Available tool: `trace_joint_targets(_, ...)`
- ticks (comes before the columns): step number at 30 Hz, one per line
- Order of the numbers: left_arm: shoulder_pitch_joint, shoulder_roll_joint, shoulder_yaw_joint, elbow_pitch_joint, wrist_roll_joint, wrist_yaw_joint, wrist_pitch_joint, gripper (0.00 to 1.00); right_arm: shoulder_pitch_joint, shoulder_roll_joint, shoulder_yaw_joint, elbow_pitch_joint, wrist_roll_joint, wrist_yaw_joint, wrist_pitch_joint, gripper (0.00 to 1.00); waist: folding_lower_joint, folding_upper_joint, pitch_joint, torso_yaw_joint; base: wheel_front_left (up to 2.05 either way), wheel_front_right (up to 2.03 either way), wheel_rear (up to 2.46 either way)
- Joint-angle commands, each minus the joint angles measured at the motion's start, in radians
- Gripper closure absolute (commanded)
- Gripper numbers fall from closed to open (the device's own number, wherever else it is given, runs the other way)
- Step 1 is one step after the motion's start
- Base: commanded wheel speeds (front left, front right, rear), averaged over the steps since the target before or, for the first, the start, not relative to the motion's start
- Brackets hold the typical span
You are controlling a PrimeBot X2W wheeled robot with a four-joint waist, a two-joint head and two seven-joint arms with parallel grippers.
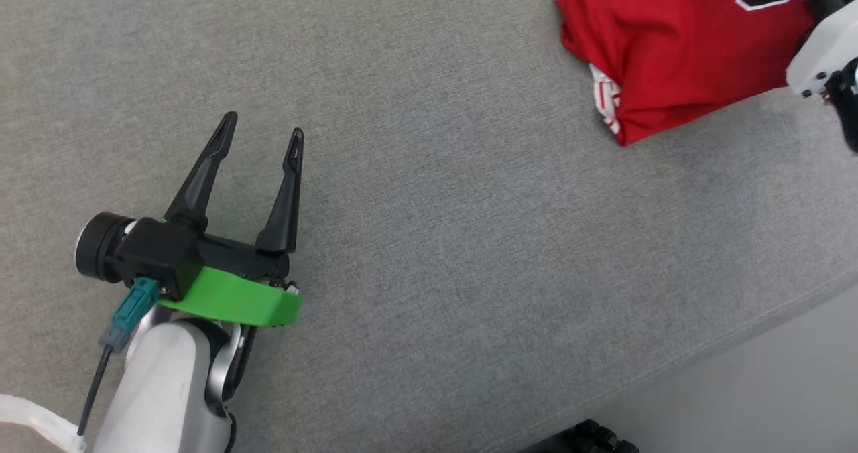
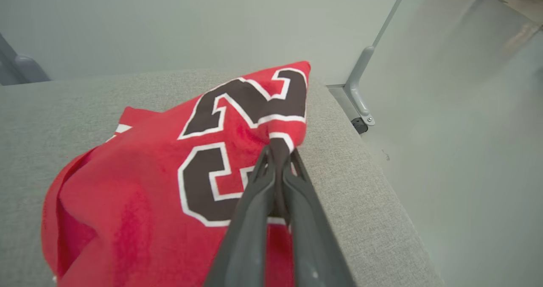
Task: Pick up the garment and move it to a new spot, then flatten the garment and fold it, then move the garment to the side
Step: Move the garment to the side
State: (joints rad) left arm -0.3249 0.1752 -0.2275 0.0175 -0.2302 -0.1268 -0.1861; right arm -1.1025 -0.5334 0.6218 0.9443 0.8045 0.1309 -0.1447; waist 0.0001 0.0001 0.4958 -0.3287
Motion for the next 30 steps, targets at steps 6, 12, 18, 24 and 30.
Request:
trace_joint_targets(6,-0.006,0.005,-0.003,0.016,-0.005,0.004,-0.011,0.00,-0.053,0.013,0.001,0.143,-0.003,0.000,-0.079,0.00,-0.0001,-0.0001,0.000,0.054,0.00,0.00,0.00)
trace_joint_targets(12,0.016,-0.008,0.004,0.044,-0.023,0.014,-0.038,0.00,-0.060,0.022,-0.002,0.186,-0.048,0.000,-0.120,0.00,-0.0001,-0.0001,-0.065,0.076,0.00,0.00,0.00)
trace_joint_targets(18,0.059,-0.022,0.026,0.072,-0.047,0.029,-0.063,0.00,0.000,0.030,-0.046,0.071,-0.093,0.000,-0.120,0.00,-0.0001,-0.0001,-0.171,0.100,0.00,0.00,0.00)
trace_joint_targets(24,0.122,-0.018,0.072,0.076,-0.062,0.051,-0.074,0.00,0.078,0.052,-0.069,-0.076,-0.092,0.000,-0.120,0.00,-0.0001,-0.0001,-0.272,0.142,0.00,0.00,0.00)
trace_joint_targets(30,0.188,-0.014,0.130,0.060,-0.080,0.075,-0.079,0.00,0.170,0.057,-0.079,-0.225,-0.104,0.000,-0.120,0.00,-0.0001,-0.0001,-0.347,0.204,0.00,0.00,0.00)
